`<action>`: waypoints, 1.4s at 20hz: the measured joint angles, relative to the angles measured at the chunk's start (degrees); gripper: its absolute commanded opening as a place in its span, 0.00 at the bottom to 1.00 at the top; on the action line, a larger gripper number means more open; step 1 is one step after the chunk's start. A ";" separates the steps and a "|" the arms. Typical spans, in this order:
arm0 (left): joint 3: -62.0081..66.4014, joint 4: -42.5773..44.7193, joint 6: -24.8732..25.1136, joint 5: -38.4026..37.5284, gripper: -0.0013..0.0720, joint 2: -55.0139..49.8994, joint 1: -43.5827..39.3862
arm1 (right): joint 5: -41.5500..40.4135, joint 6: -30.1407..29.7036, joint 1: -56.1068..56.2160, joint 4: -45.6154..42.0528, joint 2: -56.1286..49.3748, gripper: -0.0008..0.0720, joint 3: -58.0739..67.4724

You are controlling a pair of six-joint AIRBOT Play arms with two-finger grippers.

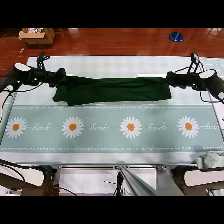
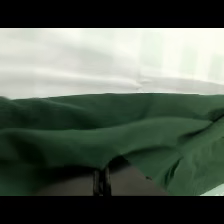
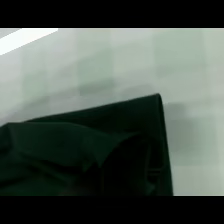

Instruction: Fold the shirts.

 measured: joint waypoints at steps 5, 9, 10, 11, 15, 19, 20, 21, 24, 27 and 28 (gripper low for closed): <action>0.00 0.04 -0.15 -3.08 0.17 -0.20 2.78 | 3.98 3.74 -0.07 -8.41 -0.11 0.06 0.00; 0.00 0.04 -0.20 -4.90 0.71 -0.59 3.50 | 5.35 5.53 -0.07 -11.06 -0.11 0.06 0.00; 0.00 0.07 -0.24 -5.86 0.72 -0.63 3.61 | 5.70 5.81 -0.07 -11.61 -0.11 0.08 0.00; 0.02 0.04 -0.22 -6.32 0.80 -0.66 3.72 | 6.08 6.14 -0.07 -11.91 -0.11 0.27 0.00; 1.36 0.07 -0.31 -10.82 0.92 -0.68 5.40 | 7.13 6.21 -0.98 -12.57 1.16 0.66 0.00; 4.11 0.07 -0.31 -17.90 0.92 -0.68 8.04 | 6.21 8.48 -5.55 -12.76 3.76 0.83 0.00; 4.52 0.09 -0.28 -19.23 0.92 -0.68 8.37 | 6.56 9.27 -7.02 -11.45 3.67 0.83 0.00; 4.83 0.07 -0.28 -20.06 0.92 -0.68 8.55 | 7.26 9.31 -8.20 -9.42 3.28 0.83 0.00; 5.31 0.04 -0.22 -22.32 0.92 -0.68 8.24 | 10.14 5.86 -10.25 -0.04 0.70 0.83 0.00; 5.51 0.07 -0.22 -23.17 0.92 -0.68 7.30 | 11.69 3.61 -9.84 6.82 -2.54 0.83 0.00; 5.53 0.04 -0.20 -23.54 0.92 -0.68 6.97 | 11.89 3.08 -9.18 8.26 -3.74 0.82 0.00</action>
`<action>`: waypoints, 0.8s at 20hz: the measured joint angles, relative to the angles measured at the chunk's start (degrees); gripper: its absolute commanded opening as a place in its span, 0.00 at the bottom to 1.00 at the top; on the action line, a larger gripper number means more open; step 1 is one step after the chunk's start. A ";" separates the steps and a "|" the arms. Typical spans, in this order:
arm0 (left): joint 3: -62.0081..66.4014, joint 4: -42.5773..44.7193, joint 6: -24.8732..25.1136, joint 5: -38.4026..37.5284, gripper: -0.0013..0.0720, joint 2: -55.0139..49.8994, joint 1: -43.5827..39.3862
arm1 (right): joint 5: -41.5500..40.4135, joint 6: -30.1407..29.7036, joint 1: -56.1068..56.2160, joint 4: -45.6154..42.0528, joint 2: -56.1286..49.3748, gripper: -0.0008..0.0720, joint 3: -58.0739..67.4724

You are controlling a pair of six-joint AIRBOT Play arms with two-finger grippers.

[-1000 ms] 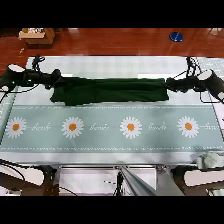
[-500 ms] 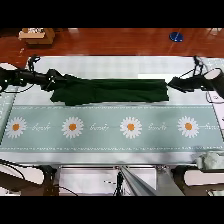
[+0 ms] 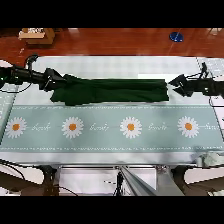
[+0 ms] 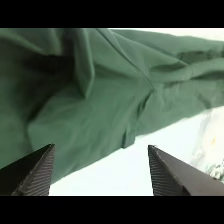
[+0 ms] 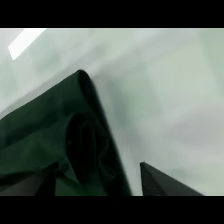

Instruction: Fold the shirts.

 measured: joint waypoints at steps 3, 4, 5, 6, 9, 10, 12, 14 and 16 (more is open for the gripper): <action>0.07 -0.02 0.00 -0.20 0.92 0.00 -0.85 | -0.20 -1.25 3.04 4.02 -2.99 0.30 0.04; 0.07 -0.02 0.00 -0.22 0.92 0.00 -1.07 | -1.03 -1.53 4.24 4.24 -3.67 0.13 0.02; 0.07 -0.02 0.00 -0.24 0.92 0.00 -1.25 | -2.16 -1.68 5.18 5.14 -4.04 0.06 0.02; 0.09 -0.04 0.00 -0.24 0.89 0.00 -1.42 | -3.43 -1.97 6.03 5.77 -4.07 0.06 0.02; 0.26 -2.16 0.00 -0.61 0.32 0.00 -1.75 | -4.42 -3.43 7.13 7.02 -1.49 0.06 0.00; 0.28 -4.04 0.11 -0.87 0.12 0.00 -1.90 | -4.31 -3.78 7.13 6.78 0.11 0.06 -0.02; 0.33 -9.86 1.90 -1.57 0.06 0.00 -2.80 | -3.28 -4.37 7.08 5.75 4.46 0.06 0.00; 0.33 -15.87 3.63 -1.60 0.06 0.00 -4.72 | -1.84 -4.63 6.99 4.28 9.49 0.06 0.00; 0.33 -20.13 4.74 -0.52 0.06 0.00 -8.02 | 0.07 -4.52 6.95 3.02 14.67 0.06 -0.02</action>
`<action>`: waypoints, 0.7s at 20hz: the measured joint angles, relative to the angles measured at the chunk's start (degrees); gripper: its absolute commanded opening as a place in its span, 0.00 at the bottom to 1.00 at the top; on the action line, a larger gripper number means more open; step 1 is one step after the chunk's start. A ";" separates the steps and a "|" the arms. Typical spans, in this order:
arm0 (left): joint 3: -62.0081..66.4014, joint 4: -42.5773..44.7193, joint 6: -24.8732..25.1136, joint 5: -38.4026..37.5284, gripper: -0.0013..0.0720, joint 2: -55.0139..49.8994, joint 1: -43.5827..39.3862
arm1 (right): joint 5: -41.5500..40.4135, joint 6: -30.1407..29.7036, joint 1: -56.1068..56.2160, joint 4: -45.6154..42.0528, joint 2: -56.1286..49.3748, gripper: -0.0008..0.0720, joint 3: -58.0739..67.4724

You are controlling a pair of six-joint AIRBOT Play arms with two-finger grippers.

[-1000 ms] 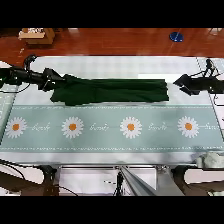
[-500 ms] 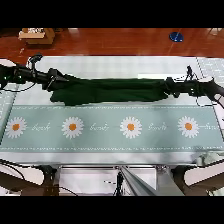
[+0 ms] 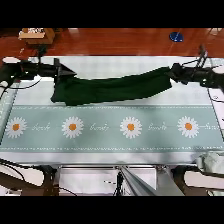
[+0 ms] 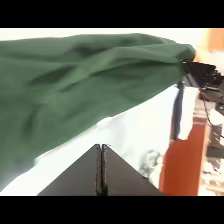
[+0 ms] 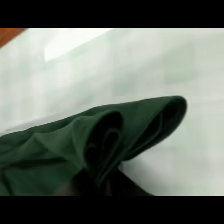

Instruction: Fold the shirts.

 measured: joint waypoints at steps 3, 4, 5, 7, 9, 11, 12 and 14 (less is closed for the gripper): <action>0.02 -3.32 0.83 3.41 0.06 -0.46 -7.19 | 2.43 1.70 -0.02 -1.49 7.43 0.06 0.00; 0.02 -3.87 1.01 4.61 0.06 -0.74 -9.94 | 2.97 2.58 -0.02 -2.27 9.88 0.06 0.00; 0.02 -4.39 1.14 6.12 0.06 -1.18 -12.48 | 3.54 3.21 -0.02 -3.50 12.13 0.06 0.00; 0.02 -4.87 1.27 8.55 0.06 -2.32 -17.42 | 4.66 4.57 -0.02 -5.86 15.76 0.06 0.00; 0.02 -5.22 1.36 10.36 0.06 -3.78 -21.81 | 6.12 6.43 -0.02 -8.00 18.84 0.06 0.00; 0.02 -5.57 1.33 11.87 0.06 -5.33 -25.62 | 7.91 8.17 -0.02 -9.07 21.24 0.06 0.00; 0.02 -5.64 1.29 12.98 0.06 -6.08 -27.39 | 8.81 9.01 -0.02 -9.46 22.53 0.06 0.00; 0.02 -5.73 1.14 14.93 0.06 -7.21 -30.32 | 10.71 10.78 -0.02 -9.92 25.07 0.06 0.00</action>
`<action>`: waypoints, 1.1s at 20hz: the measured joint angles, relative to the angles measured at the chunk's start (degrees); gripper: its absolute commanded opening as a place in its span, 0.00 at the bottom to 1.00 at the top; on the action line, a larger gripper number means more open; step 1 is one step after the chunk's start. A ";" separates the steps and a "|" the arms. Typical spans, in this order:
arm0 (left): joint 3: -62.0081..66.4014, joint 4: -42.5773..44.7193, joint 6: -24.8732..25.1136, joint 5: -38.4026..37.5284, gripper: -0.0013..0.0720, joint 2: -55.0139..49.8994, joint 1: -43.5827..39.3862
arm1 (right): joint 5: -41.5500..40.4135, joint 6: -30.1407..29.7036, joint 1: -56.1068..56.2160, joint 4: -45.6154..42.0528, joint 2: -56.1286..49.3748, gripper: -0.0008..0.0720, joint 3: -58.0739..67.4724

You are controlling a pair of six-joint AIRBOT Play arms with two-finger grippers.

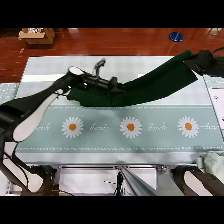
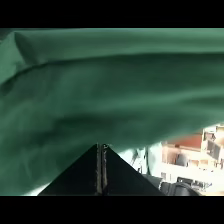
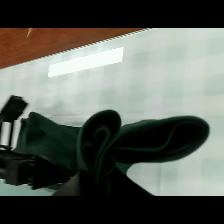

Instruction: Fold the shirts.

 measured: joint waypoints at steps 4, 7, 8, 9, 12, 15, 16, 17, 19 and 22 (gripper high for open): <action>0.00 -0.15 -0.24 3.78 0.06 -1.51 -4.50 | 2.93 2.97 0.00 -0.50 5.20 0.06 0.00; 0.00 -2.01 -0.24 5.05 0.06 -2.82 -8.31 | 3.89 5.22 0.00 -0.66 8.70 0.06 0.00; 0.00 -3.43 -0.22 5.57 0.06 -3.34 -9.79 | 4.02 5.62 0.00 -0.74 9.62 0.06 0.00; 0.00 -4.92 0.24 6.38 0.06 -3.65 -11.17 | 4.11 5.99 0.00 -0.79 10.29 0.06 0.00; 0.00 -7.45 2.29 7.13 0.06 -3.89 -13.05 | 4.63 6.75 0.00 -2.23 11.45 0.06 0.00; -0.04 -3.41 2.97 6.25 0.06 -1.27 -9.40 | 5.35 6.99 0.50 -4.24 11.89 0.06 0.00; -0.13 -0.02 2.56 5.75 0.06 0.61 -6.82 | 5.33 6.99 1.31 -4.87 11.89 0.06 0.00; -0.26 3.65 1.90 5.07 0.06 2.78 -4.00 | 5.22 6.99 2.49 -5.62 11.61 0.06 0.00; -0.46 13.40 0.66 1.70 0.06 8.63 3.23 | 2.97 6.99 6.10 -7.23 9.92 0.06 0.02; -0.63 29.44 -2.19 -3.32 0.06 18.03 15.37 | -2.47 6.99 13.66 -8.33 4.24 0.06 0.02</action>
